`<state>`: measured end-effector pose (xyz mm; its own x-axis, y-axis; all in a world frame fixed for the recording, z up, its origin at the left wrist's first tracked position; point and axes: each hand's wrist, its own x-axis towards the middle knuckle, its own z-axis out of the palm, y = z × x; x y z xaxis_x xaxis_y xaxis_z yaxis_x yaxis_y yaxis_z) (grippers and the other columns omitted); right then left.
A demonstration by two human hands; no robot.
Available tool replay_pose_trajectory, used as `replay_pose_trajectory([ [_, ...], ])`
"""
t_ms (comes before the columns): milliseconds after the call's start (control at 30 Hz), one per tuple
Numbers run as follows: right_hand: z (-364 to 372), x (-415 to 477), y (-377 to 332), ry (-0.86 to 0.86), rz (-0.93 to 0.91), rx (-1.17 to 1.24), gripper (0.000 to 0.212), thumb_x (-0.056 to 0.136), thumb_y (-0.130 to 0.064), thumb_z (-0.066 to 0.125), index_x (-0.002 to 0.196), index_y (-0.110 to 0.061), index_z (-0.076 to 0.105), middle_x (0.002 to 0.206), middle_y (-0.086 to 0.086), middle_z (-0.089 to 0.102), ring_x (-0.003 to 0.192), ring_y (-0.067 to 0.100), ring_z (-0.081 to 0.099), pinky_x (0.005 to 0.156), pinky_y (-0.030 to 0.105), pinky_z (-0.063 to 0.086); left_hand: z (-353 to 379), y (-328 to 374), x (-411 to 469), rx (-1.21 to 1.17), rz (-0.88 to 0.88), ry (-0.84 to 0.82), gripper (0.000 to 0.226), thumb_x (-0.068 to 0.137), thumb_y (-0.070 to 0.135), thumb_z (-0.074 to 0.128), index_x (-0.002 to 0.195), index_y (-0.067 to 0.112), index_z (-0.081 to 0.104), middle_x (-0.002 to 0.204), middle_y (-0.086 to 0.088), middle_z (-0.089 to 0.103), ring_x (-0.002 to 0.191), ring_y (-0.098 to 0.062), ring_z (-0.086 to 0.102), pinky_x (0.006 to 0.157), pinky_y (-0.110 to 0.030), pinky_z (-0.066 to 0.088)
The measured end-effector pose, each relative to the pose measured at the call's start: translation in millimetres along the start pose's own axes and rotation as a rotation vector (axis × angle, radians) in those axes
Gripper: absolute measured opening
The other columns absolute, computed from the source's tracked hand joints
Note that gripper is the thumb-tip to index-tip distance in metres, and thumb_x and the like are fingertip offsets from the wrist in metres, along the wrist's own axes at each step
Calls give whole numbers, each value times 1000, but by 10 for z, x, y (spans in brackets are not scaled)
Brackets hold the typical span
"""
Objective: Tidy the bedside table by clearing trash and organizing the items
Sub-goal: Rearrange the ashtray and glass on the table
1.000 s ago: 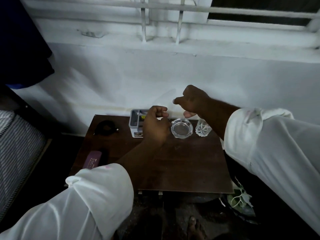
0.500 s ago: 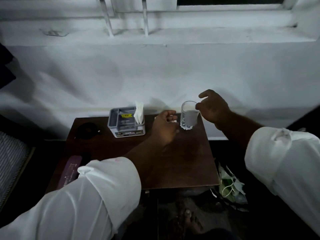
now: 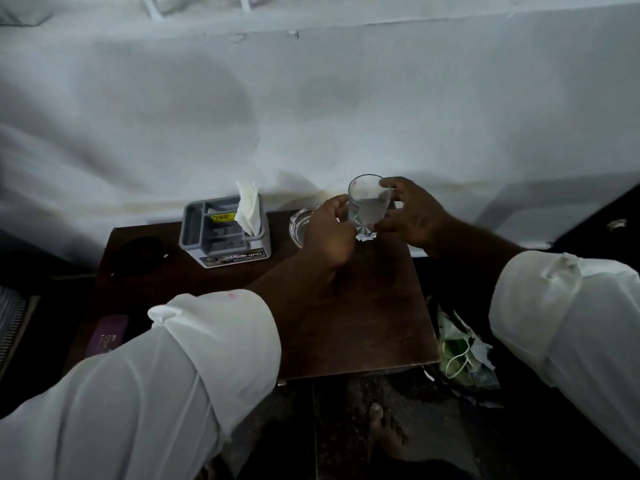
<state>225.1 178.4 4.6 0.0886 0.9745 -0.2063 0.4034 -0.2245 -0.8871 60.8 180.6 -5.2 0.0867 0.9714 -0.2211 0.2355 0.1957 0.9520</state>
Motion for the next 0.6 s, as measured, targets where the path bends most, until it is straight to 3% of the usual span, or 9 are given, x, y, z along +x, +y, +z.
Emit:
replay_pose_trajectory([
  [100, 36, 8, 23, 64, -46, -50, 75, 66, -4, 88, 132, -10, 52, 117, 10, 64, 86, 17, 67, 78, 21, 55, 6, 0, -25, 17, 30, -19, 41, 85, -9, 63, 120, 11, 68, 102, 8, 75, 78, 12, 68, 65, -5, 49],
  [167, 40, -14, 24, 98, -71, -107, 72, 65, -17, 91, 127, -14, 55, 116, 6, 67, 98, 22, 67, 85, 27, 52, 10, 33, -71, 38, 54, -38, 43, 86, -10, 58, 116, 18, 68, 93, 16, 73, 81, 7, 68, 66, -5, 48],
  [233, 38, -41, -18, 116, -101, -119, 70, 64, -24, 92, 124, -17, 57, 116, 3, 67, 101, 20, 68, 85, 23, 52, -35, 90, -122, 58, 79, -28, 47, 86, -9, 54, 119, 23, 67, 83, 25, 70, 77, 13, 65, 66, -3, 45],
  [267, 38, -52, -51, 115, -115, -102, 70, 64, -25, 92, 124, -17, 57, 117, 4, 66, 103, 23, 69, 88, 29, 54, -70, 122, -137, 64, 90, -26, 48, 87, -9, 54, 120, 23, 67, 82, 25, 70, 76, 15, 65, 67, -3, 45],
  [367, 49, -59, -215, 99, -154, -113, 70, 65, -25, 92, 125, -17, 56, 118, 5, 64, 107, 28, 68, 97, 47, 54, -221, 212, -140, 2, 80, -64, 52, 89, -13, 51, 129, 18, 63, 112, 2, 73, 95, -3, 70, 83, -21, 55],
  [467, 140, -34, -410, 98, -174, -86, 71, 65, -21, 92, 125, -15, 56, 113, 1, 62, 110, 28, 66, 99, 51, 51, -426, 311, -175, -26, 84, -49, 59, 88, -20, 46, 138, 8, 56, 113, 2, 68, 81, 11, 69, 68, -6, 52],
  [500, 183, -19, -458, 89, -172, -69, 71, 64, -18, 92, 125, -15, 55, 112, 0, 62, 110, 29, 66, 99, 52, 52, -487, 332, -181, -40, 78, -46, 60, 88, -21, 45, 139, 7, 55, 117, -2, 68, 85, 6, 71, 69, -8, 54],
  [600, 336, 25, -547, 67, -175, -78, 71, 64, -17, 92, 124, -15, 56, 110, -2, 62, 105, 28, 67, 98, 53, 52, -638, 315, -188, -43, 66, 7, 59, 90, -19, 48, 143, 8, 53, 138, -12, 62, 115, -24, 68, 92, -25, 57],
])
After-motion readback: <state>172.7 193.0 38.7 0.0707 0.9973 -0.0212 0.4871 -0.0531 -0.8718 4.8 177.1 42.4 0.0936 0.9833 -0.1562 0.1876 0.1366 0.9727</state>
